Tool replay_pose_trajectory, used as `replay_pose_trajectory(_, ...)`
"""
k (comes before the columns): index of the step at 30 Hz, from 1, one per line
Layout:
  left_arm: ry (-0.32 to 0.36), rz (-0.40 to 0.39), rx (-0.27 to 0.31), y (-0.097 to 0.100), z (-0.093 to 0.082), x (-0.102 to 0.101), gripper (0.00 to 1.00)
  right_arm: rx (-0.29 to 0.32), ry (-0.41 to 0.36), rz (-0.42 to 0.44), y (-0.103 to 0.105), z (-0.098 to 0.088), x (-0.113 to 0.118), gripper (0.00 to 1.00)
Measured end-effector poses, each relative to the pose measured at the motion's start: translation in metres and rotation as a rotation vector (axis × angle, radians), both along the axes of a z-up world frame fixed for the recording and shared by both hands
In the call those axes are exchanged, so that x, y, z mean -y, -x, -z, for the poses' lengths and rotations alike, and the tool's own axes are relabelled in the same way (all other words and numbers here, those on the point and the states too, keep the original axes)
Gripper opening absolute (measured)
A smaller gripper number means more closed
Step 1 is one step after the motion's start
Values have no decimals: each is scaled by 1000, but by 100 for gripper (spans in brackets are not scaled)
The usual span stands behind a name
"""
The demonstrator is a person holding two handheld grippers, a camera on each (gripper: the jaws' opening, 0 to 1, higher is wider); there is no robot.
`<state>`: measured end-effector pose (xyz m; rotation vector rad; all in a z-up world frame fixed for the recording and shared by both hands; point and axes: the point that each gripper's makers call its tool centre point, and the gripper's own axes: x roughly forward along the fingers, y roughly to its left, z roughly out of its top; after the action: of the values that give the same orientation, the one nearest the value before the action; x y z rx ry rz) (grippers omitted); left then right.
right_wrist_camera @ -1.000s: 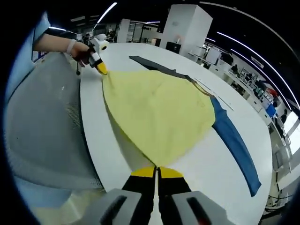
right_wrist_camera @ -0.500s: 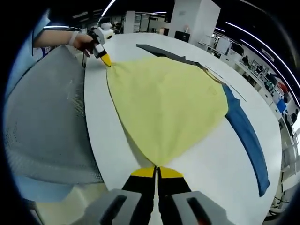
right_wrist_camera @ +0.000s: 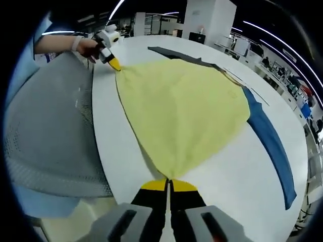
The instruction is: Fold the garment on the visible template until the final outline fits inside the template.
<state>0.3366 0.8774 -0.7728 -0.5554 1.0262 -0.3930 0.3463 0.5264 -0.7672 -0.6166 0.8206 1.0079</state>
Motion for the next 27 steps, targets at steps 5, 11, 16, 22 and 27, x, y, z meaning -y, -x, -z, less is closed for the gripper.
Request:
replay_pose_trajectory(5, -39, 41, 23, -1, 1, -1, 1, -40, -45, 52, 1, -2, -1, 0)
replay_pose_trajectory(11, -28, 65, 48, 1, -6, 0, 13, -73, -118, 100, 6, -5, -3, 5)
replay_pose_trajectory(16, 11, 65, 125, -3, -21, 1, 28, -92, -189, 153, 10, -11, -5, 23)
replay_pose_trajectory(22, -4, 88, 268, -8, -40, 3, 53, -123, -332, 250, 14, -21, -12, 49)
replay_pose_trajectory(27, -69, 174, 390, -11, -51, 15, 79, -124, -387, 287, 12, -27, -12, 68)
